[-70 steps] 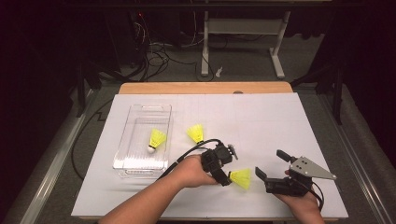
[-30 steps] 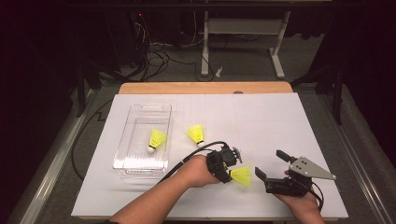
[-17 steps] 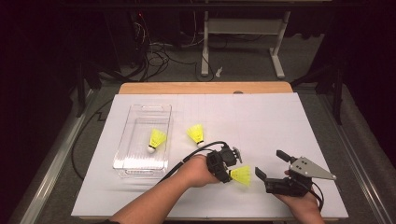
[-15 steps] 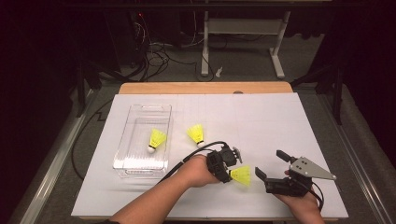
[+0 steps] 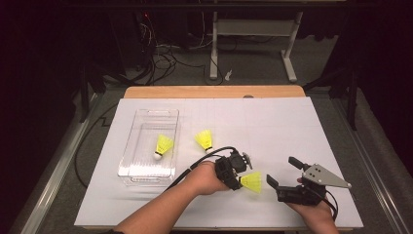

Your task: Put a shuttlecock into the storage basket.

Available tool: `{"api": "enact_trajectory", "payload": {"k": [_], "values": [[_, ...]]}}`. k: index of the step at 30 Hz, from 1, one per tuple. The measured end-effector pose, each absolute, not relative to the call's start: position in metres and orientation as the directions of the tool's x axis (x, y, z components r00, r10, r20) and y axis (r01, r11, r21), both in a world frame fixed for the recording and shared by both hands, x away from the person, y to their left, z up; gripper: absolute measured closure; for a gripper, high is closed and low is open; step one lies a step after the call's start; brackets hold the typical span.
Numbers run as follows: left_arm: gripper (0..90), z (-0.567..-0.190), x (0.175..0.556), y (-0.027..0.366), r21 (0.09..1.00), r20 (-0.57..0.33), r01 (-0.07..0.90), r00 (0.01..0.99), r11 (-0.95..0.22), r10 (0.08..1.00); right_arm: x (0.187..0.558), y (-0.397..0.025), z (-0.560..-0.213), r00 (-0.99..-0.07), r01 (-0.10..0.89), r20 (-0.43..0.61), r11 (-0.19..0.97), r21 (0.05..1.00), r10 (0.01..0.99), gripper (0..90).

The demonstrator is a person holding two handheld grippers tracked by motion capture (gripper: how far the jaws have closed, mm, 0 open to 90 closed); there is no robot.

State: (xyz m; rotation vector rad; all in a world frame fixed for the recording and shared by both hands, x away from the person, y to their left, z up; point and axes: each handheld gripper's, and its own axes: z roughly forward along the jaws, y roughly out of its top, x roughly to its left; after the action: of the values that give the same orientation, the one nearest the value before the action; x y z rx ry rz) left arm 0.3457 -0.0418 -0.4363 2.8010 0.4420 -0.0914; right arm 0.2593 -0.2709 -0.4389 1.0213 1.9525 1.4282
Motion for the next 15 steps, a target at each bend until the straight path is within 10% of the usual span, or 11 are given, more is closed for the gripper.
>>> {"api": "enact_trajectory", "payload": {"k": [15], "values": [[62.8, -0.4275, 0.3428, -0.036, 0.293, -0.082, 0.297, 0.955, -0.909, 0.286, 0.2589, -0.2712, -0.4384, -0.586, 0.27, 0.027, 0.164, 0.949, 0.81, 3.0]]}}
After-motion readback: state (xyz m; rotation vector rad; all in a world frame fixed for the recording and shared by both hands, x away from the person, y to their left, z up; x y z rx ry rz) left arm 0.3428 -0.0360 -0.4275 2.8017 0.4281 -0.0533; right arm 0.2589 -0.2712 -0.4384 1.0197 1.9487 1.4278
